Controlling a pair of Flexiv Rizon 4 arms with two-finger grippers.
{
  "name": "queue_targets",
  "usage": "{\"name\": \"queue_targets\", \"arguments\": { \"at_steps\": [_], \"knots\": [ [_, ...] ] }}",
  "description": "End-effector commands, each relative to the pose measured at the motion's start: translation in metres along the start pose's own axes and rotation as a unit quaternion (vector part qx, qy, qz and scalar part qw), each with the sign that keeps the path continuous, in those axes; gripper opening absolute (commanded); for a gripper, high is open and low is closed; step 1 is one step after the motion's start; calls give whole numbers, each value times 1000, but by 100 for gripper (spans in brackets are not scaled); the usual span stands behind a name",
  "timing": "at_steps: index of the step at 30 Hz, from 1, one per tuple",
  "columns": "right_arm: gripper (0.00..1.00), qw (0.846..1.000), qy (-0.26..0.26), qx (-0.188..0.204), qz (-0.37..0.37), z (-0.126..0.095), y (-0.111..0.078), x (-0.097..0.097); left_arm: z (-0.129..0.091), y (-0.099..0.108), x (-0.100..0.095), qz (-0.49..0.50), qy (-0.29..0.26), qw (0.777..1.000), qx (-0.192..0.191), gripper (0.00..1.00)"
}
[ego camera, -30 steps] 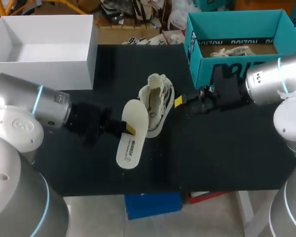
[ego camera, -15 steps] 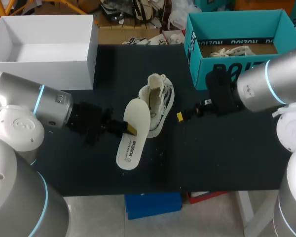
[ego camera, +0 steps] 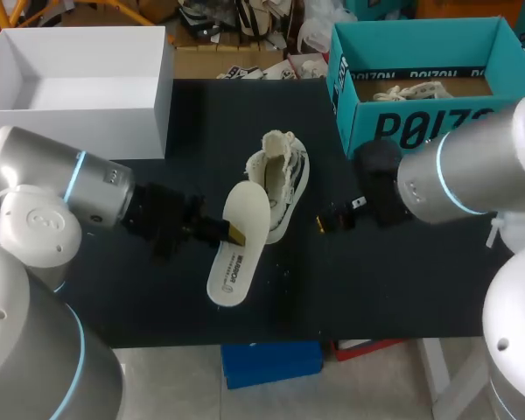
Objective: Take the shoe out of the shoebox, open the shoe tongue, remove and reinsert the insole, then place the shoe into the shoebox
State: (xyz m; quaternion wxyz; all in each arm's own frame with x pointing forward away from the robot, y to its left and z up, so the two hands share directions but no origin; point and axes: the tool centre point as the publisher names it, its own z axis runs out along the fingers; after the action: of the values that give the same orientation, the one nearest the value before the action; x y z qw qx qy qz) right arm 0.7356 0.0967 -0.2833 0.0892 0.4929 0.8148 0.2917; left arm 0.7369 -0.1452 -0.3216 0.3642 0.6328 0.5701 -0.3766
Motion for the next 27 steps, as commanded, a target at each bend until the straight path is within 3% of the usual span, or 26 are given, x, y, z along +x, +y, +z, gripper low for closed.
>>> {"name": "queue_targets", "arguments": {
  "at_steps": [1, 6, 12, 14, 16, 17, 21, 27],
  "knots": [
    [100, 987, -161, -24, 14, -13, -24, 1, 3, 0, 1, 0, 3, 1000, 3, 0],
    [100, 984, -171, -35, 31, -21, -38, -1, 5, -2, 2, -1, 6, 1000, 8, 0],
    [100, 982, -182, -40, 23, -26, -40, -2, 6, -5, 2, -3, 12, 1000, 11, 0],
    [100, 982, -182, -40, 23, -26, -40, -2, 6, -5, 1, -11, 11, 1000, 26, 0],
    [100, 982, -182, -40, 23, -26, -40, -2, 7, -5, 4, -32, 36, 996, 73, 0],
    [100, 982, -182, -40, 23, -26, -40, -2, 7, -5, 5, -33, 24, 995, 93, 0],
    [100, 982, -182, -40, 23, -26, -40, -2, 5, -5, 13, -54, 65, 986, 143, 0],
    [100, 982, -182, -40, 23, -26, -40, -2, -7, -4, 4, 5, 104, 985, 140, 0]
  ]
}}
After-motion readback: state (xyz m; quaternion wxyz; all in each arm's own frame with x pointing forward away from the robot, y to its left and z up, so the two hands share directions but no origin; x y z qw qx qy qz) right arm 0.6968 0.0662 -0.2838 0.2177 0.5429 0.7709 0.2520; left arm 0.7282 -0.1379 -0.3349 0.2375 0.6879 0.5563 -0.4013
